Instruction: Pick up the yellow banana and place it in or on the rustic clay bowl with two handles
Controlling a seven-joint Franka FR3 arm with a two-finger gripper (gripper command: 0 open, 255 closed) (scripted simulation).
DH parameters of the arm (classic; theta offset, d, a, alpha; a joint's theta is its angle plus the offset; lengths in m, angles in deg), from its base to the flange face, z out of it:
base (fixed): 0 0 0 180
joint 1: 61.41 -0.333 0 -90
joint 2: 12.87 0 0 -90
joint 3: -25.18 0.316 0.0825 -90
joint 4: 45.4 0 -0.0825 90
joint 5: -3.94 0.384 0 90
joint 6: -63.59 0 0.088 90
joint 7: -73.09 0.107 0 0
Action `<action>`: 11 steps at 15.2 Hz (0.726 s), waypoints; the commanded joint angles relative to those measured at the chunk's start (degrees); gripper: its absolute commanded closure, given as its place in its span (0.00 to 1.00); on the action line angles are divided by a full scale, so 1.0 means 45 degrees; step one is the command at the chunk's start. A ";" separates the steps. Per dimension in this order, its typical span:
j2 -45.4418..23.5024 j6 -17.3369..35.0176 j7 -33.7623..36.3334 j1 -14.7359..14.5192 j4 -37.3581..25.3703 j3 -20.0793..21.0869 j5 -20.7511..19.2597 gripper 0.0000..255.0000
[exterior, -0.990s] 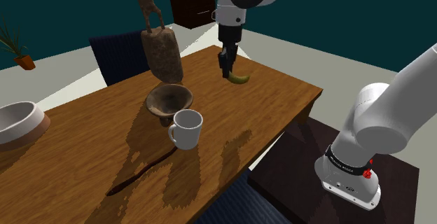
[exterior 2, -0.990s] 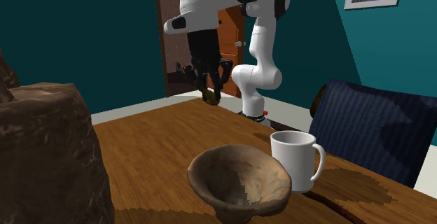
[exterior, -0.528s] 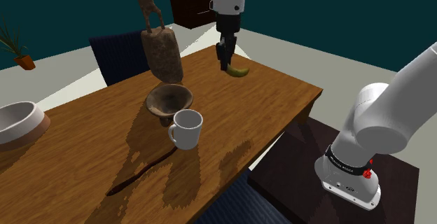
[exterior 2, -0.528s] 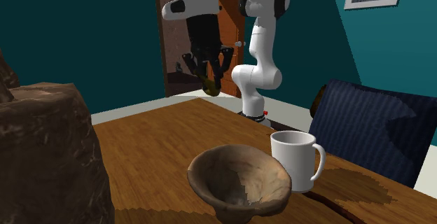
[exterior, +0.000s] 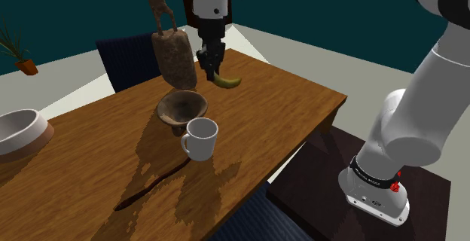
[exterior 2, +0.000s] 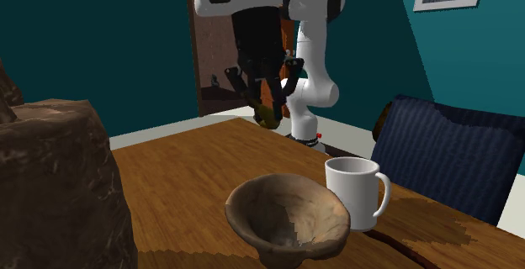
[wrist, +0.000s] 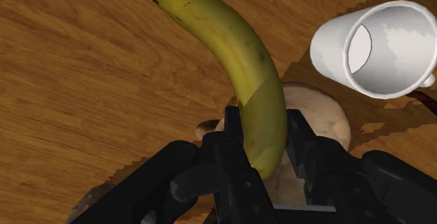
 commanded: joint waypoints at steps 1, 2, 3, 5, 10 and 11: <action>-0.0897 -0.0145 0.0482 -0.0188 -0.1104 0.0224 -0.0162 1.00; -0.1351 -0.0223 0.0730 -0.0303 -0.1663 0.0333 -0.0259 1.00; -0.1818 -0.0319 0.0977 -0.0427 -0.2250 0.0433 -0.0367 1.00; -0.2800 -0.0568 0.1465 -0.0704 -0.3526 0.0612 -0.0612 1.00; -0.5392 -0.1372 0.2514 -0.1541 -0.6997 0.0875 -0.1286 1.00; -0.5339 -0.1174 0.2487 -0.1530 -0.6744 0.0866 -0.1270 1.00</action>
